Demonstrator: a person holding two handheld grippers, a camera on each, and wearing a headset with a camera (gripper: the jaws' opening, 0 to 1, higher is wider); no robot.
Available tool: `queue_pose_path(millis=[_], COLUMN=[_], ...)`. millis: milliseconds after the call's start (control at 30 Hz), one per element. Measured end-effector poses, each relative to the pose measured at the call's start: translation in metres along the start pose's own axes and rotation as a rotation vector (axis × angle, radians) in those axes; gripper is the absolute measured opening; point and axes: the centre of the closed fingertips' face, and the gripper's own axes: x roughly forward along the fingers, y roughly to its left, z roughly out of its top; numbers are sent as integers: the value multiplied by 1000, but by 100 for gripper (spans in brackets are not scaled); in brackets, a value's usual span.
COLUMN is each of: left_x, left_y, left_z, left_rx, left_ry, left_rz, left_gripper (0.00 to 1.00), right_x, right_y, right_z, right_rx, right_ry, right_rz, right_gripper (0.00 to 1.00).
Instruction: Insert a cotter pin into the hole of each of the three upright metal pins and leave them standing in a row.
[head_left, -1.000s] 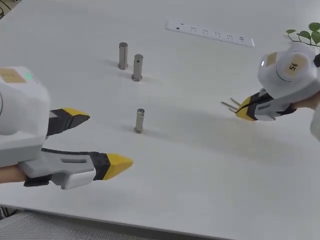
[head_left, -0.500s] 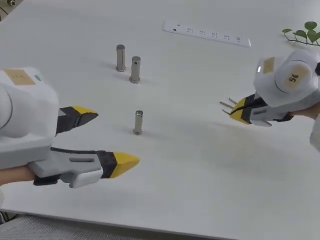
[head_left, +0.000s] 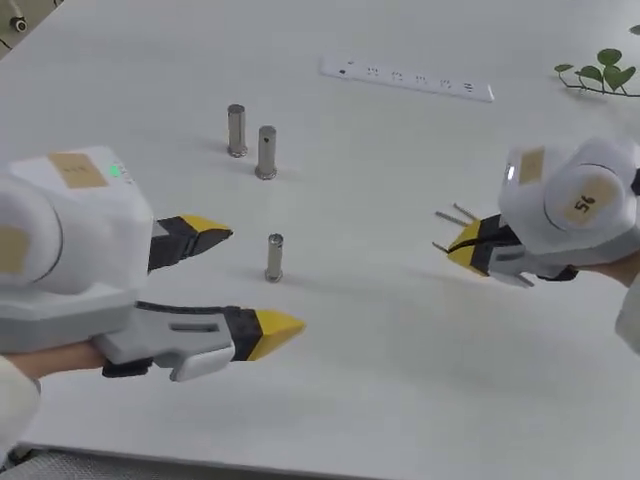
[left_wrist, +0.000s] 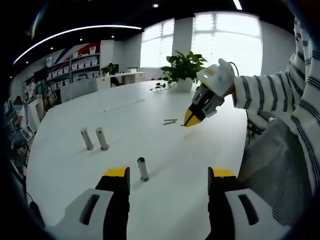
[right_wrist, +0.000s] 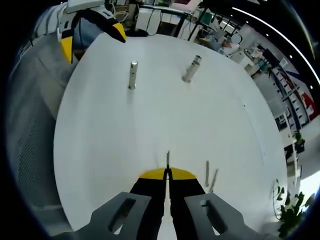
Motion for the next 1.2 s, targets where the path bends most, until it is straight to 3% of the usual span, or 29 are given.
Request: queue_pose_path(millis=[500,867,1200], left_x=[21,31,39], left_y=[-18,-18,-20], left_z=[-7,-7,-4], left_rx=[62,72,44], left_ry=[35,42,28], left_rz=[-110,-142,-172], left_gripper=[59,56,54], right_x=[-5,-12,-14], right_y=[27,30,38], right_z=[2,17,26], right_rx=[36,3,-21], right_ry=[-27,-56,-76], right_rz=[-15,-44,-48], right_gripper=[2,2,2])
